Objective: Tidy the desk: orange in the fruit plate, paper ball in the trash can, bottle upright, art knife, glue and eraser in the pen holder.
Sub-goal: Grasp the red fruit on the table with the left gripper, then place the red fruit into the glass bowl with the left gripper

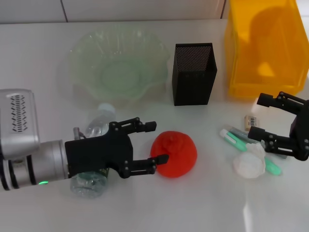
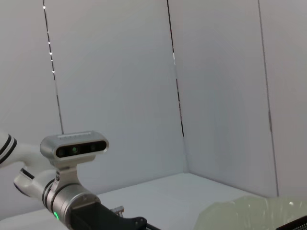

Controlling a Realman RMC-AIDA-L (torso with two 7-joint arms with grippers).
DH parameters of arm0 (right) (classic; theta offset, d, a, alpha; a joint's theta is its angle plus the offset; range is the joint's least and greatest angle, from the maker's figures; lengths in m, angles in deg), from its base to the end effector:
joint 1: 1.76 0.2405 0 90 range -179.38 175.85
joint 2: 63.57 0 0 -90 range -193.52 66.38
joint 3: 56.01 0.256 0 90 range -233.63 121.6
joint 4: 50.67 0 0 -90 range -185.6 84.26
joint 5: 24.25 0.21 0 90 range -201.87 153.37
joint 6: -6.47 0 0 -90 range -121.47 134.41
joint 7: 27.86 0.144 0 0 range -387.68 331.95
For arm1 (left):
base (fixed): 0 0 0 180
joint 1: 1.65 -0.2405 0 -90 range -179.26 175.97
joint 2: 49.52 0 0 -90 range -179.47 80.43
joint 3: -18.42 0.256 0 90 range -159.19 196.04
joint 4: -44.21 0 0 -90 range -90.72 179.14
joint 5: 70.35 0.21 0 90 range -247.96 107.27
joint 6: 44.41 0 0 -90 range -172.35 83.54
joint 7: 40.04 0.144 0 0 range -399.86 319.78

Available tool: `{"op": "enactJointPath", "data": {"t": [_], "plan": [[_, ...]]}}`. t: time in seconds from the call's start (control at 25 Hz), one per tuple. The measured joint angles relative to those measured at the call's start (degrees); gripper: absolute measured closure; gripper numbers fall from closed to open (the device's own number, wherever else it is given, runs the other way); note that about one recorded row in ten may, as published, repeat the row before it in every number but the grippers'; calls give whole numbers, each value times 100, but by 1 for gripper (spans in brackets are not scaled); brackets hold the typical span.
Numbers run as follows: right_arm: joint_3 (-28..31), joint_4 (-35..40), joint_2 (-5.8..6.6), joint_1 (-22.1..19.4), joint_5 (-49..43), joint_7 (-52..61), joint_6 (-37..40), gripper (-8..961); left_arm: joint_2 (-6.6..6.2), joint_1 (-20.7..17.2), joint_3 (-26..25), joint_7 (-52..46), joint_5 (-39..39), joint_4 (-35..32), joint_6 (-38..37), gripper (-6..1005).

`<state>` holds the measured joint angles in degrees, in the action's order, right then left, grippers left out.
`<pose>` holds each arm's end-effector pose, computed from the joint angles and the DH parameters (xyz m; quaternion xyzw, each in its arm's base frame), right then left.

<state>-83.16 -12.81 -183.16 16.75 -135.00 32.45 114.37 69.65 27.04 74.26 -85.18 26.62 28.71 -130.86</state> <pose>0.2972 0.2503 0.0330 -0.9097 0.1269 0.3519 0.1801 -0.2658 0.2761 -0.0720 -0.9478 -0.0809 -0.2894 0.1066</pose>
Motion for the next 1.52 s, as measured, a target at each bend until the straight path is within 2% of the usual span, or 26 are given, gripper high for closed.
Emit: {"op": "enactJointPath", "data": {"t": [0.2, 0.32, 0.48, 0.76, 0.8, 0.96, 1.16, 1.24, 1.32, 1.36, 1.4, 1.52], "plan": [[-33, 11, -2, -12, 58, -28, 10, 152, 11, 422, -36, 190, -16, 520, 286, 333], [-35, 11, -2, -20, 58, -29, 9, 152, 11, 515, -44, 252, -38, 671, 415, 342], [-15, 12, -2, -39, 58, -31, 15, 152, 10, 806, -56, 486, -244, 1185, 847, 355], [11, 11, -3, -49, 58, -33, 71, 152, 10, 966, 23, 460, -204, 1246, 1103, 377], [13, 11, -8, -49, 58, -34, 85, 152, 9, 961, 5, 477, -220, 1245, 1206, 380], [15, 11, -11, -50, 62, -36, 136, 153, 9, 937, 0, 478, -224, 1227, 1223, 501], [17, 33, -12, -75, 147, -38, 194, 153, 9, 862, -56, 436, -227, 1138, 970, 651], [19, 65, -11, -134, 213, -38, 224, 153, -29, 536, -320, 190, -249, 523, 32, 710], [20, 68, -11, -148, 215, -38, 228, 153, -30, 420, -419, 66, -269, 288, -162, 768], [20, 68, -11, -148, 215, -38, 228, 153, -30, 420, -419, 66, -269, 288, -162, 775], [24, 69, -11, -197, 217, -38, 224, 153, -31, 176, -675, -182, -444, -211, -408, 782], [25, 68, -11, -230, 218, -38, 203, 153, -30, 36, -895, -291, -839, -504, -343, 804]]}}
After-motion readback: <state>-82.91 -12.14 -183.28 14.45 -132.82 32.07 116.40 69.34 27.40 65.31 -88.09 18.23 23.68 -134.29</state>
